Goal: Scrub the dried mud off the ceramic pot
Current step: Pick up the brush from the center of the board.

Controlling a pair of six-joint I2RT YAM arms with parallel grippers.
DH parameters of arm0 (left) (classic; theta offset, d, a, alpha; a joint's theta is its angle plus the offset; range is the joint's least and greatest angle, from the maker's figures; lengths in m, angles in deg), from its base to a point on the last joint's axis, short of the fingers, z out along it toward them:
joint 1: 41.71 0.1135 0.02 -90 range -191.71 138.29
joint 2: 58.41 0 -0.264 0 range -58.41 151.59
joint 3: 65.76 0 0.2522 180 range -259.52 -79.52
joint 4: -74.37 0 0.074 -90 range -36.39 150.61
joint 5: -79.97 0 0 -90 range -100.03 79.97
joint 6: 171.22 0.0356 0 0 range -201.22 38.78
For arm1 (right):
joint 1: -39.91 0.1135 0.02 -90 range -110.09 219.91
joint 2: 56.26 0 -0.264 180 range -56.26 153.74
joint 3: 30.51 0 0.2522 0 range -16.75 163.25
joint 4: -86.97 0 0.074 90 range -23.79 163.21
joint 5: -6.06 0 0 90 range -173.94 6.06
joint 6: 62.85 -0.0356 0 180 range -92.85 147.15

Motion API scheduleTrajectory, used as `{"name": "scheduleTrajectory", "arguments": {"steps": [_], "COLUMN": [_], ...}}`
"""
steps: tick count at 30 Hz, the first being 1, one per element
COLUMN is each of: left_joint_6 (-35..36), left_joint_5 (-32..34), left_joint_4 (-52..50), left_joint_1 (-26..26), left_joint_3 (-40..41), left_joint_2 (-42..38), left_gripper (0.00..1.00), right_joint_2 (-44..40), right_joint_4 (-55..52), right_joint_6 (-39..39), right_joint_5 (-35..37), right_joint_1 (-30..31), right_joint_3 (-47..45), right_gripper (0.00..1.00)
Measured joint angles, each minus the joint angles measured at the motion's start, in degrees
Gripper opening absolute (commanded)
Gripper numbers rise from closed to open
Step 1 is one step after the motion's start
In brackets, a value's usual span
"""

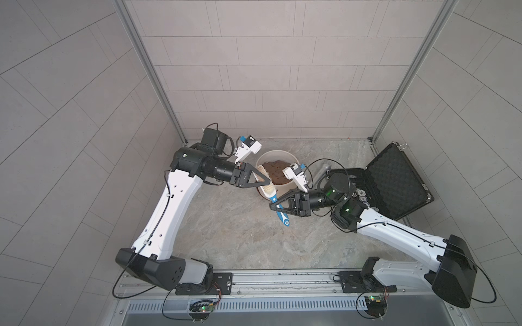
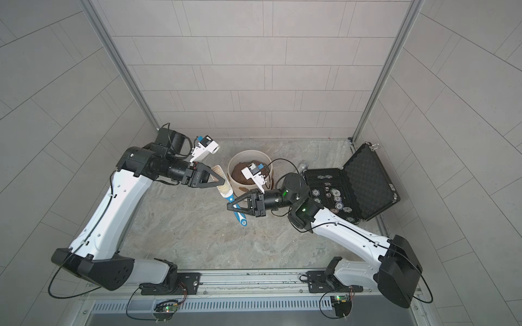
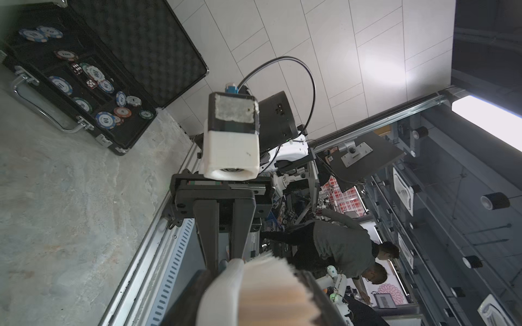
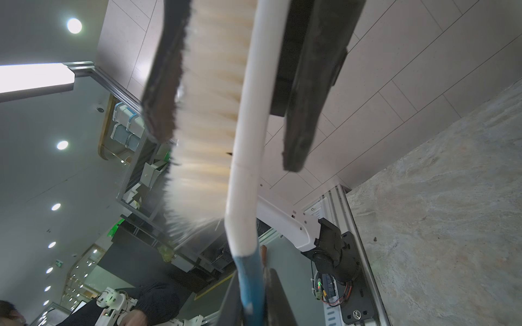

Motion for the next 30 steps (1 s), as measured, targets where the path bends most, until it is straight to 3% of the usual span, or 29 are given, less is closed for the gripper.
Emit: {"name": "scheduleTrajectory", "arguments": {"steps": [2, 8, 15, 22, 30], "left_joint_6": [-0.07, -5.99, -14.99, -22.05, -24.22], "left_joint_5": [0.52, 8.41, 19.30, 21.64, 26.93], "left_joint_4": [0.11, 4.09, 8.66, 11.19, 12.09], "left_joint_1": [0.44, 4.61, 6.84, 6.86, 6.84], "left_joint_3": [0.00, -0.07, 1.81, 3.58, 4.87], "left_joint_2": [0.00, -0.17, -0.17, -0.02, 0.76], "left_gripper": [1.00, 1.00, 1.00, 1.00, 0.95], "right_joint_2": [-0.37, -3.74, 0.92, 14.29, 17.27], "right_joint_4": [-2.75, -25.94, -51.56, -60.28, -61.11], "right_joint_6": [2.19, 17.33, 31.74, 34.53, 34.47], "right_joint_5": [0.31, 9.05, 33.94, 54.80, 62.84], "right_joint_1": [0.02, 0.11, 4.90, 12.59, 13.99], "right_joint_3": [0.35, 6.51, 19.34, 28.57, 31.95], "right_gripper": [0.00, 0.00, 0.00, 0.00, 0.00]}}
